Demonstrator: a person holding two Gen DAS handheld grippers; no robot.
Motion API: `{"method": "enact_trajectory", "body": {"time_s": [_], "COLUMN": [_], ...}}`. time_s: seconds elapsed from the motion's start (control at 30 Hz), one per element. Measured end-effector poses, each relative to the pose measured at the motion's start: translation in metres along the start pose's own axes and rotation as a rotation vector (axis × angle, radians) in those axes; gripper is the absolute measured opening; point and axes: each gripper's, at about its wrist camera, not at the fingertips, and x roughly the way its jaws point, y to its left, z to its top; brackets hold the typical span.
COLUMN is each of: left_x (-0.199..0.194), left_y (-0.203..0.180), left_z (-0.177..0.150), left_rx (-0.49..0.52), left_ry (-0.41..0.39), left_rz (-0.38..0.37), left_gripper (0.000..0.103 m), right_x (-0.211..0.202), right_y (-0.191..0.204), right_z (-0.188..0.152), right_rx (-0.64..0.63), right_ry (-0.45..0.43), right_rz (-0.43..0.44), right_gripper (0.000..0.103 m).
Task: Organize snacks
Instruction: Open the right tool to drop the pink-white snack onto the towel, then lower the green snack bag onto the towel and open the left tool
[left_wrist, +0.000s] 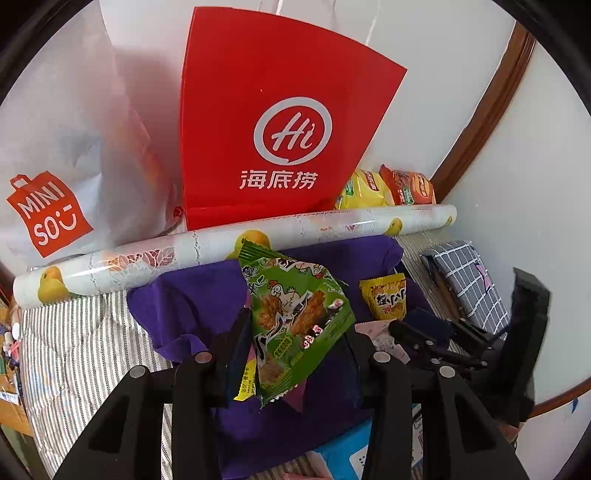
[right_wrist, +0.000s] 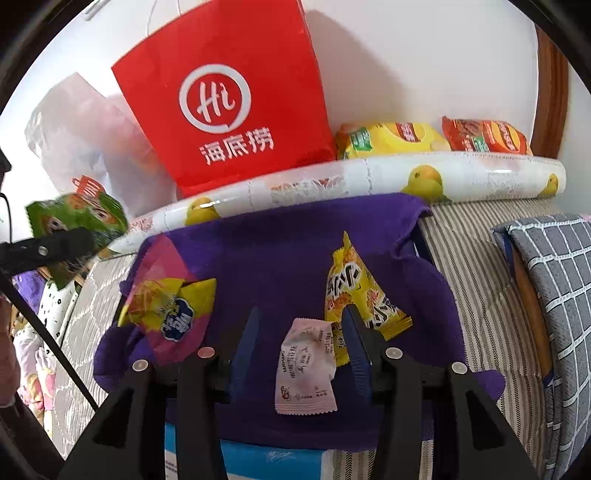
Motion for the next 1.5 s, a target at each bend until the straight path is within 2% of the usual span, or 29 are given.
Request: {"method": "enact_trajectory", "body": {"time_s": [0.37, 0.8, 1.2, 1.5], "left_x": [0.026, 0.048, 0.049, 0.050], "left_y": [-0.005, -0.005, -0.012, -0.015], "left_z": [-0.005, -0.012, -0.015, -0.017], "left_rx": [0.009, 0.015, 0.034, 0.051], "left_ry": [0.077, 0.156, 0.175, 0.188], "left_rz": [0.049, 0.092, 0.043, 0.048], "left_gripper": [0.041, 0.041, 0.041, 0.041], "right_x": [-0.021, -0.027, -0.024, -0.022], "right_y": [-0.002, -0.003, -0.001, -0.001], "right_z": [0.003, 0.003, 0.003, 0.002], "right_rx": [0.025, 0.028, 0.028, 0.027], "right_ry": [-0.055, -0.070, -0.059, -0.053], "right_rz": [0.036, 0.041, 0.039, 0.038], "right_gripper": [0.049, 0.049, 0.049, 0.049]}}
